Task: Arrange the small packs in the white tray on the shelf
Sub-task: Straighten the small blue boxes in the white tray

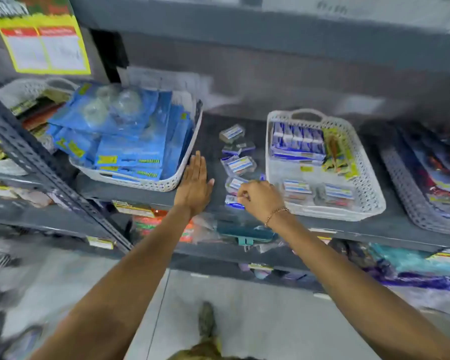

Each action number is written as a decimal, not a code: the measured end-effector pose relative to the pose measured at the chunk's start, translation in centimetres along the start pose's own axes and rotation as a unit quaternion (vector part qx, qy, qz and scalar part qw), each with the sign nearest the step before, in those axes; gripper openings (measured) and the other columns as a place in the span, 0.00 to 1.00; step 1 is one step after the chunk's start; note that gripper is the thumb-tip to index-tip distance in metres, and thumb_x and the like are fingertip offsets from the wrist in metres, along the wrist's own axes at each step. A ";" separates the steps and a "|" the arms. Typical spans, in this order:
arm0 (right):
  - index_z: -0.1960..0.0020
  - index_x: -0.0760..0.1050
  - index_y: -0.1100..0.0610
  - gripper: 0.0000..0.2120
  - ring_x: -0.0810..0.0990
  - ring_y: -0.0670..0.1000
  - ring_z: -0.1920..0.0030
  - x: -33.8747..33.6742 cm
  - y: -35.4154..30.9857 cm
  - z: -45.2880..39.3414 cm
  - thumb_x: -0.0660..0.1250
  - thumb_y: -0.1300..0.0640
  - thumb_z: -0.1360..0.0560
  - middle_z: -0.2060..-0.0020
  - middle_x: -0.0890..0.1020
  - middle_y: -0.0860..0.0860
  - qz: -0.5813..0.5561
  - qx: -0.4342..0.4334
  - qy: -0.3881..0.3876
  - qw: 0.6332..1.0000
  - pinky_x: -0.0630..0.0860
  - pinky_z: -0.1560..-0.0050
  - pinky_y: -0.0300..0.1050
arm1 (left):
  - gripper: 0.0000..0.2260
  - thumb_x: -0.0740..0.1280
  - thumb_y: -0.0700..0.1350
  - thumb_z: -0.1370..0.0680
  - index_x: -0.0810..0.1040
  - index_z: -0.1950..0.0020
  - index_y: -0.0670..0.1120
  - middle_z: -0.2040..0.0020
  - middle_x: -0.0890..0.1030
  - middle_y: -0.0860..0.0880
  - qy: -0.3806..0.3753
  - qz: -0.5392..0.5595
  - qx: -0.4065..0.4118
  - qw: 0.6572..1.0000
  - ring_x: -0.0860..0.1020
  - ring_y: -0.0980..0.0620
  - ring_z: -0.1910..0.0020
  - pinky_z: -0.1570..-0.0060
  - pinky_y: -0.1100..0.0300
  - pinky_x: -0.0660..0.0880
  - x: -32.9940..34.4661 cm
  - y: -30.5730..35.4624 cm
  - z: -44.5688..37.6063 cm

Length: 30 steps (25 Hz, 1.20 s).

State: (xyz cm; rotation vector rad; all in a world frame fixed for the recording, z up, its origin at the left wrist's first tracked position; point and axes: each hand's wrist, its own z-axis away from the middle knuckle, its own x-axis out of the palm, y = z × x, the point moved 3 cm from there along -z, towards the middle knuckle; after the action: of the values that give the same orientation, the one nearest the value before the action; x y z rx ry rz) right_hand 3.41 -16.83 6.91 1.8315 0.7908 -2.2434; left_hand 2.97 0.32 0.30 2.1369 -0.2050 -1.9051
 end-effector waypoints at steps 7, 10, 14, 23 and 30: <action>0.40 0.76 0.54 0.16 0.80 0.59 0.45 1.7 -1.7 -1.4 0.68 0.51 0.26 0.38 0.76 0.53 0.102 -0.006 -0.042 0.994 0.77 0.50 0.49 | 0.29 0.47 0.52 0.18 0.42 0.23 0.36 0.21 0.42 0.40 -0.093 -0.035 -0.014 0.995 0.41 0.45 0.22 0.24 0.53 0.40 0.8 -0.5 -3.6; 0.44 0.72 0.54 0.13 0.81 0.56 0.47 1.8 -1.7 -1.4 0.69 0.54 0.27 0.44 0.78 0.52 0.094 -0.029 -0.015 0.995 0.74 0.56 0.45 | 0.30 0.48 0.52 0.18 0.43 0.23 0.36 0.21 0.43 0.39 -0.085 -0.028 -0.020 0.996 0.42 0.45 0.22 0.24 0.53 0.41 1.0 -0.5 -4.3; 0.41 0.71 0.52 0.14 0.81 0.56 0.51 0.8 -2.2 -0.9 0.67 0.51 0.26 0.51 0.82 0.53 -0.027 -0.063 0.024 0.997 0.75 0.57 0.45 | 0.31 0.48 0.54 0.18 0.43 0.23 0.37 0.21 0.44 0.41 -0.081 -0.023 -0.028 0.996 0.43 0.46 0.22 0.24 0.54 0.41 1.2 -0.5 -4.0; 0.58 0.75 0.55 0.09 0.77 0.41 0.77 -4.8 6.5 -2.3 0.64 0.67 0.24 0.74 0.81 0.45 -0.660 0.174 0.211 0.699 0.76 0.72 0.32 | 0.30 0.47 0.55 0.18 0.43 0.23 0.39 0.21 0.45 0.43 -0.076 -0.042 -0.037 0.996 0.43 0.48 0.22 0.25 0.57 0.40 0.8 -0.4 -4.0; 0.65 0.79 0.55 0.09 0.75 0.45 0.67 -5.6 11.1 -3.2 0.70 0.64 0.27 0.73 0.82 0.46 -0.686 0.279 0.189 0.645 0.71 0.77 0.30 | 0.31 0.46 0.57 0.18 0.40 0.22 0.42 0.21 0.42 0.46 -0.084 -0.055 -0.052 0.994 0.41 0.50 0.22 0.27 0.58 0.36 0.5 -0.3 -3.8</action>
State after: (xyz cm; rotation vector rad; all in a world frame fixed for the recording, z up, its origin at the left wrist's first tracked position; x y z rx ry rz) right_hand 12.33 -25.94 8.37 2.3808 2.5100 -3.1119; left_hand 6.76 0.81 0.09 1.9583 -0.0208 -2.1102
